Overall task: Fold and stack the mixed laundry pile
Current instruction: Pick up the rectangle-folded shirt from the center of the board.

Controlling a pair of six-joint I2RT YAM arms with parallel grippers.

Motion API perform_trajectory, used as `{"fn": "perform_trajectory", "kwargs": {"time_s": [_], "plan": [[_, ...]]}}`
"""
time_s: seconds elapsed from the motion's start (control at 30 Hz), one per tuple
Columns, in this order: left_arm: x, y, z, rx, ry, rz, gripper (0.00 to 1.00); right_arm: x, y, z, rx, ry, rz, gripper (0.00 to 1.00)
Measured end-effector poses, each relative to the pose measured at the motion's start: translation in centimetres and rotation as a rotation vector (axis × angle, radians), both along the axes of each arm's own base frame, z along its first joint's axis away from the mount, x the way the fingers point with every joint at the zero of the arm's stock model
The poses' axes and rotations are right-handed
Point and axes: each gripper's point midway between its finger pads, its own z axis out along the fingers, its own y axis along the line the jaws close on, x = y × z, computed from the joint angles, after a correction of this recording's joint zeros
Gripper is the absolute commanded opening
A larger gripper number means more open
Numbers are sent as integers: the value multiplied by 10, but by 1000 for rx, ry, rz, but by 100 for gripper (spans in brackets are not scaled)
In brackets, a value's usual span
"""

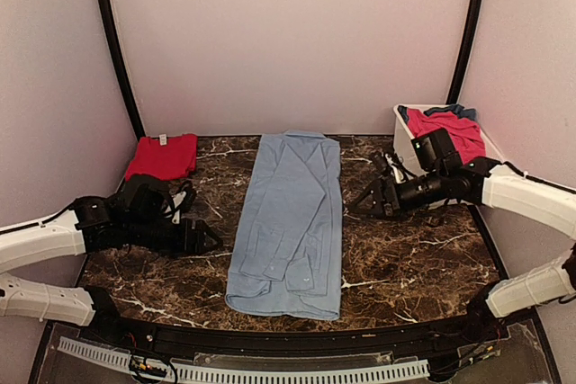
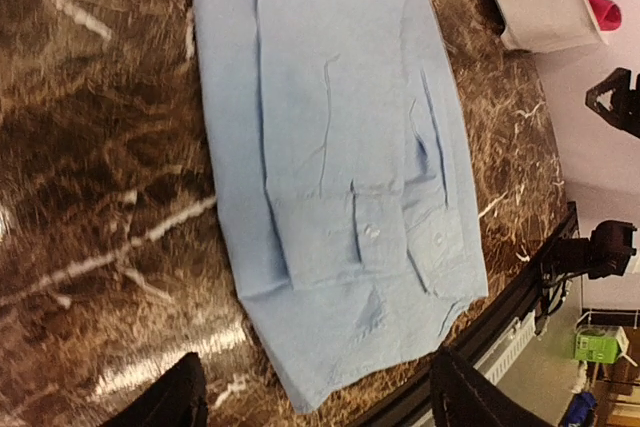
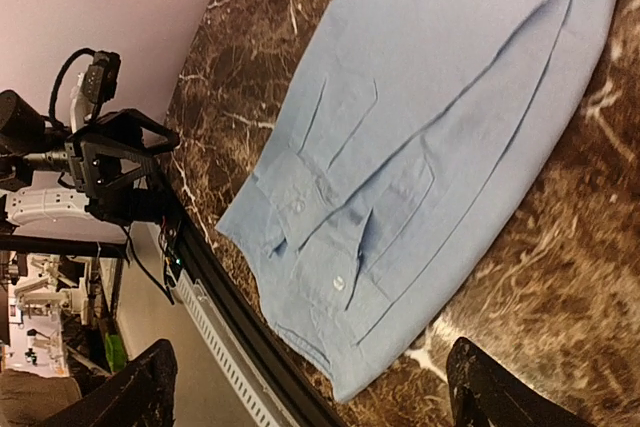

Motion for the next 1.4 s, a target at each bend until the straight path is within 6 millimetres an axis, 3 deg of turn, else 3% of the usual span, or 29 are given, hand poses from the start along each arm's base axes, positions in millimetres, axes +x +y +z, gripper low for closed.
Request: {"fn": "perform_trajectory", "kwargs": {"time_s": [0.1, 0.27, 0.37, 0.5, 0.7, 1.03, 1.2, 1.4], "plan": [[-22, 4, -31, -5, 131, -4, 61, -37, 4, -37, -30, 105, 27, 82], [-46, 6, -60, -6, 257, -15, 57, -85, 6, -99, -95, 281, 41, 76], [-53, 1, -70, -15, 297, -32, 54, -100, 12, -124, -130, 343, 51, 69], [-60, -5, -85, -9, 339, -51, 52, -105, 23, -145, -145, 381, 57, 63], [-59, -18, -95, -18, 358, -74, 49, -108, 42, -161, -132, 396, 76, 57], [-70, -22, -112, -30, 384, -97, 38, -118, 74, -166, -45, 398, 136, 47], [-80, -31, -116, -42, 392, -132, 25, -135, 74, -168, -30, 419, 152, 45], [-85, -34, -120, -50, 404, -137, 18, -152, 67, -169, -32, 451, 156, 44]]}}
